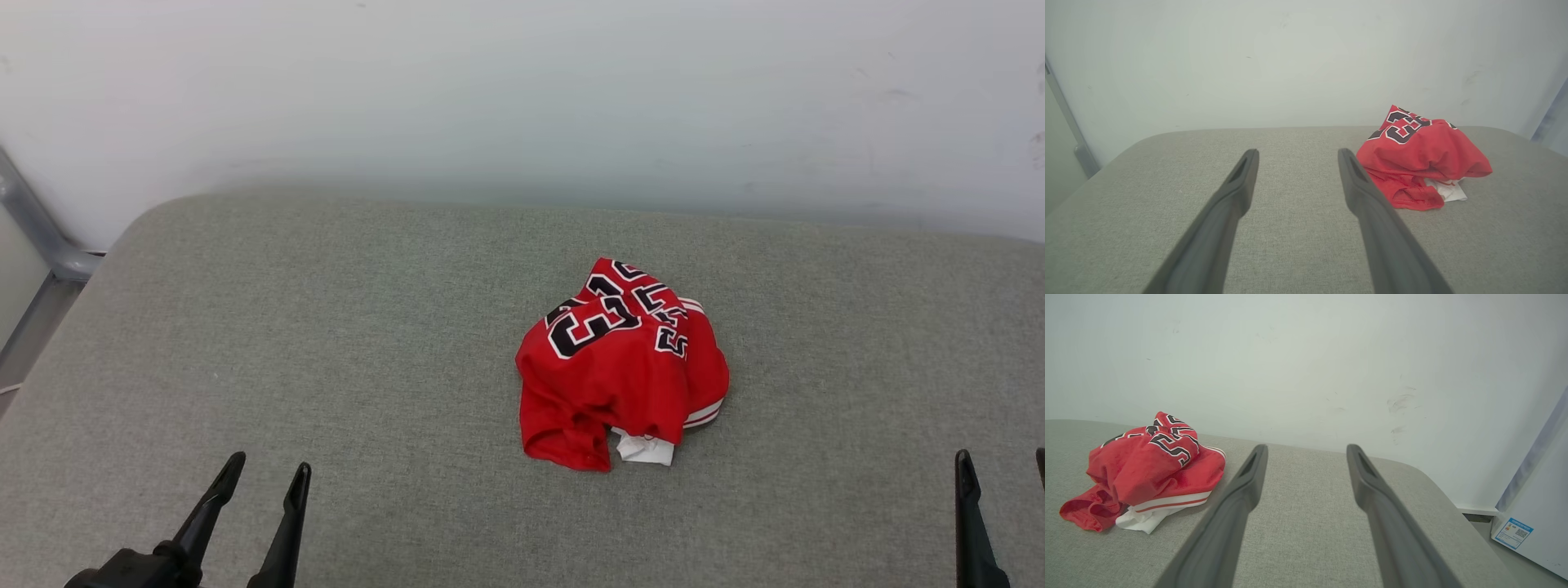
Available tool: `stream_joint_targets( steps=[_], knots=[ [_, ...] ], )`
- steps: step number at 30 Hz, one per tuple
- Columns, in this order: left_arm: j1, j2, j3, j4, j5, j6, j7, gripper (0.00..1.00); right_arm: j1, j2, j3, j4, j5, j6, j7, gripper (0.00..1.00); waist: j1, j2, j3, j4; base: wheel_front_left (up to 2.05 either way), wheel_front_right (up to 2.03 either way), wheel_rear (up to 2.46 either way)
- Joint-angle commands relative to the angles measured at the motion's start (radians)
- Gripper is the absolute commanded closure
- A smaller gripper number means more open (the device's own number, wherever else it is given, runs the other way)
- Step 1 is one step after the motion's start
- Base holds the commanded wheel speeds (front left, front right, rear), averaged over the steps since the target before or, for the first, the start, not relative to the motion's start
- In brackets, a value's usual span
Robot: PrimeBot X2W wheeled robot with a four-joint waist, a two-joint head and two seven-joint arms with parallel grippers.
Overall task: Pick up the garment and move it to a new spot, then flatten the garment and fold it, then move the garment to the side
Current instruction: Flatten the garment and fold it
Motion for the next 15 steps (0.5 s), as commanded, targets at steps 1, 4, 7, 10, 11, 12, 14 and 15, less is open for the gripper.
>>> stream_joint_targets(
  steps=[1,4,7,10,11,12,14,15],
  knots=[
    [0.009,-0.009,0.006,0.003,0.005,-0.002,-0.003,0.00,0.009,0.005,0.000,-0.006,-0.003,-0.001,-0.002,0.00,0.0001,0.0000,0.000,0.000,0.00,0.00,0.00],
    [0.009,-0.016,0.016,0.005,-0.004,-0.001,-0.003,0.00,0.012,0.006,0.003,-0.006,-0.003,-0.001,-0.002,0.00,0.0001,0.0000,0.002,-0.001,0.00,0.00,0.00],
    [0.010,-0.019,0.017,0.010,-0.008,-0.001,-0.003,0.00,0.010,0.005,0.004,-0.012,-0.007,-0.001,-0.002,0.00,0.0001,0.0000,0.002,-0.001,0.00,0.00,0.00],
    [0.010,-0.017,0.020,0.016,-0.006,-0.001,-0.003,0.00,0.011,0.005,0.006,-0.005,-0.008,-0.001,-0.002,0.00,0.0001,0.0000,0.002,-0.003,0.00,0.00,0.00],
    [0.011,-0.020,0.022,0.018,-0.007,-0.001,-0.003,0.00,0.010,0.005,0.006,-0.002,-0.006,-0.001,-0.002,0.00,0.0001,0.0000,0.002,-0.004,0.00,0.00,0.00],
    [0.011,-0.019,0.023,0.020,-0.007,-0.001,-0.003,0.00,0.010,0.005,0.007,0.001,-0.005,-0.001,-0.002,0.00,0.0001,0.0000,0.002,-0.005,0.00,0.00,0.00],
    [0.013,-0.019,0.024,0.024,-0.006,-0.001,-0.003,0.00,0.007,0.006,0.004,0.005,-0.004,-0.001,-0.002,0.00,0.0001,0.0000,0.003,-0.007,0.00,0.00,0.00],
    [0.013,-0.020,0.026,0.026,-0.008,-0.001,-0.003,0.00,0.005,0.007,0.004,0.008,-0.002,-0.001,-0.002,0.00,0.0001,0.0000,0.004,-0.008,0.00,0.00,0.00]
  ],
)
